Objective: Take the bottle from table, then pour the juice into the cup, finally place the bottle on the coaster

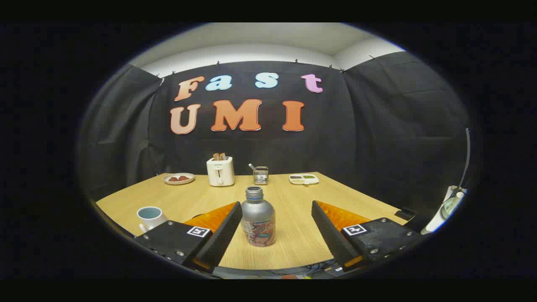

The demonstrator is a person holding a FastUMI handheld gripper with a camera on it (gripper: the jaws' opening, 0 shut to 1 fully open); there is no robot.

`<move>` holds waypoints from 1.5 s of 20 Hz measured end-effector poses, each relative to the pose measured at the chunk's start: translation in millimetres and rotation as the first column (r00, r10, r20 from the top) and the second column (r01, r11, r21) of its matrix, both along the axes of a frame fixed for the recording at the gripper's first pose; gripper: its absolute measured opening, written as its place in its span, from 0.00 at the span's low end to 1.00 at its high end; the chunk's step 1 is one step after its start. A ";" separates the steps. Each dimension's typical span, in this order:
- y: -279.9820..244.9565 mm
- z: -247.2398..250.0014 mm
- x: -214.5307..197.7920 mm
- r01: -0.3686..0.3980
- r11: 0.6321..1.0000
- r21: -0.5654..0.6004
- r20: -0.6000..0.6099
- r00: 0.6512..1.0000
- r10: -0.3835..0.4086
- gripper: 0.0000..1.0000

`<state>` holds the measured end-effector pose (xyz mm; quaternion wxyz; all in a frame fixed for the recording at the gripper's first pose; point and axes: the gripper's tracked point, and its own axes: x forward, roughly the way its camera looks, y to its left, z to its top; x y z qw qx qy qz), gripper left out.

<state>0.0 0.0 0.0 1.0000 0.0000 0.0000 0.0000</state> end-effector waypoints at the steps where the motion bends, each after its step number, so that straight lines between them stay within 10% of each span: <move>1: -0.2 -0.2 -0.1 0.002 1.000 0.002 0.000 1.000 -0.002 0.99; 30: 26.3 -38.1 19.7 -0.086 0.995 -0.040 -0.045 0.995 0.085 0.99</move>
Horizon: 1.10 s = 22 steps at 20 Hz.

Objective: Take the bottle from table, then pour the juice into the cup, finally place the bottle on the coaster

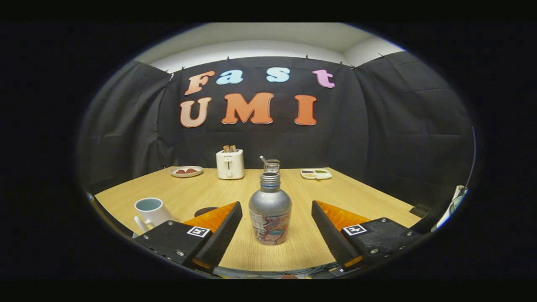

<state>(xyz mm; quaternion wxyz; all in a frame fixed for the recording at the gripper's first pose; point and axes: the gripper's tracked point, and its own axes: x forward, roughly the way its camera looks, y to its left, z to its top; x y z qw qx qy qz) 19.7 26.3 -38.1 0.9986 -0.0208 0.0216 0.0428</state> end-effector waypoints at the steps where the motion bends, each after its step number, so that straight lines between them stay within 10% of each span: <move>1: 1.2 -3.8 3.8 0.000 1.000 -0.009 -0.001 1.000 0.000 0.99; 12: 5.8 -50.0 53.7 0.014 1.000 -0.005 -0.084 0.996 -0.015 0.99; 22: 0.5 -52.2 72.7 0.053 0.999 0.007 -0.126 0.991 -0.052 0.78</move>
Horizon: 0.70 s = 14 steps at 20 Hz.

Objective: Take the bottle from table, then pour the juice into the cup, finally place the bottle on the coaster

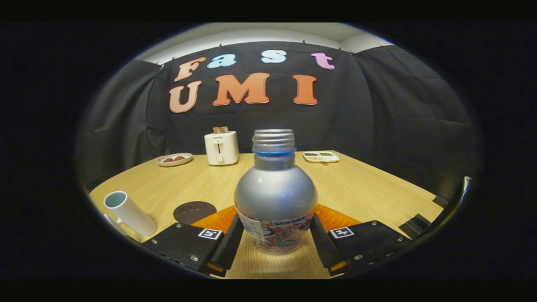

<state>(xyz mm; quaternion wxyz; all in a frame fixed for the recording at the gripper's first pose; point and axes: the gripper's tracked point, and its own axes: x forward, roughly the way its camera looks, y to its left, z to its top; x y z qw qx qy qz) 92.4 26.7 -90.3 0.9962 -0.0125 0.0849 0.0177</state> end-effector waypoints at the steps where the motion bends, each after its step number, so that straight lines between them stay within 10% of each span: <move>1: -1.0 3.0 -1.5 0.003 1.000 -0.016 0.003 1.000 -0.003 0.78; 14: 26.4 48.3 -34.9 0.012 0.916 -0.400 0.086 0.996 0.025 0.78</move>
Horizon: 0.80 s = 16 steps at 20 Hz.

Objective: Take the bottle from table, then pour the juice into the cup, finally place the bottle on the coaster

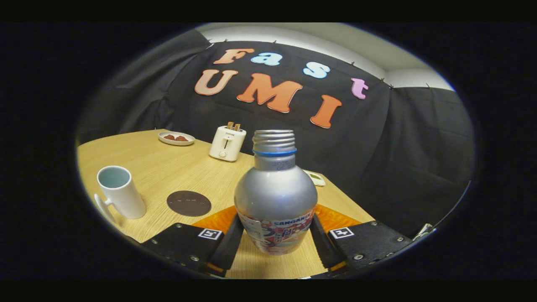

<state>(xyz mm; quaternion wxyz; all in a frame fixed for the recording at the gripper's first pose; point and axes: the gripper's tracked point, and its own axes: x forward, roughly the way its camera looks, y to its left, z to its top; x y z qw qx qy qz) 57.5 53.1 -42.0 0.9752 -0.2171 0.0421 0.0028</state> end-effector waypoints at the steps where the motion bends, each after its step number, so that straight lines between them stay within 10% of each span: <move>1: 5.6 3.8 -2.0 -0.007 1.000 -0.020 0.009 1.000 0.007 0.78; 16: 62.8 11.0 -20.7 -0.019 0.903 -0.429 0.042 0.998 0.041 0.77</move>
